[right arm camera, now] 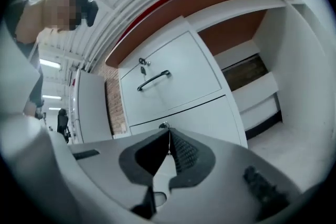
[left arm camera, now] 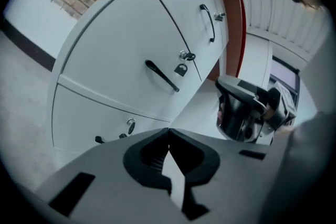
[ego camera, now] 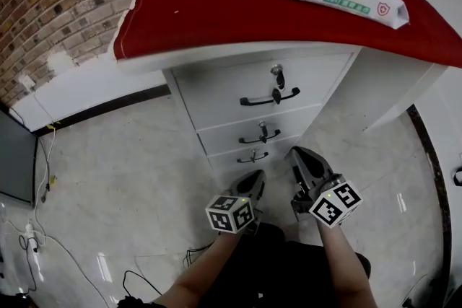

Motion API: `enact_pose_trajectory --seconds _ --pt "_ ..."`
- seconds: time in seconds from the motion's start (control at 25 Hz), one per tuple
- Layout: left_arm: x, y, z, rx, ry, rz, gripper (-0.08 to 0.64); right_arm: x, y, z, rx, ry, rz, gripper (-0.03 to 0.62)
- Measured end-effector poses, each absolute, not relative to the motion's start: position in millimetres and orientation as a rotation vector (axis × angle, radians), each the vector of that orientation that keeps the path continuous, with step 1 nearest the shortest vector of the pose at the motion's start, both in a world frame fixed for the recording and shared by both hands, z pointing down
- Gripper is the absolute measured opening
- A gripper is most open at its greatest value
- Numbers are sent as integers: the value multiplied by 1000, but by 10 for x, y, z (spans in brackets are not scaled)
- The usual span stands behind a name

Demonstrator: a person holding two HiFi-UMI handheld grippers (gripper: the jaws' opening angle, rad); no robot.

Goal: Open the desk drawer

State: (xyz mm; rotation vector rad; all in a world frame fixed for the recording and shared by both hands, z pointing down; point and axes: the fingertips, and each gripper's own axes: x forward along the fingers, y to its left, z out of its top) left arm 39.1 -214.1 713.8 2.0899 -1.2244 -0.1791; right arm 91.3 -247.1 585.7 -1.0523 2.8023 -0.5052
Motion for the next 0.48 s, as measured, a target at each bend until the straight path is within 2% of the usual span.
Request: enact_pose_trajectory --seconds 0.28,0.48 --pt "227 -2157 7359 1890 -1237 -428 9 791 -2210 6058 -1013 2820 -622 13" --pt "48 -2232 7621 1672 -1190 -707 11 695 -2026 6040 -965 2863 -589 14"
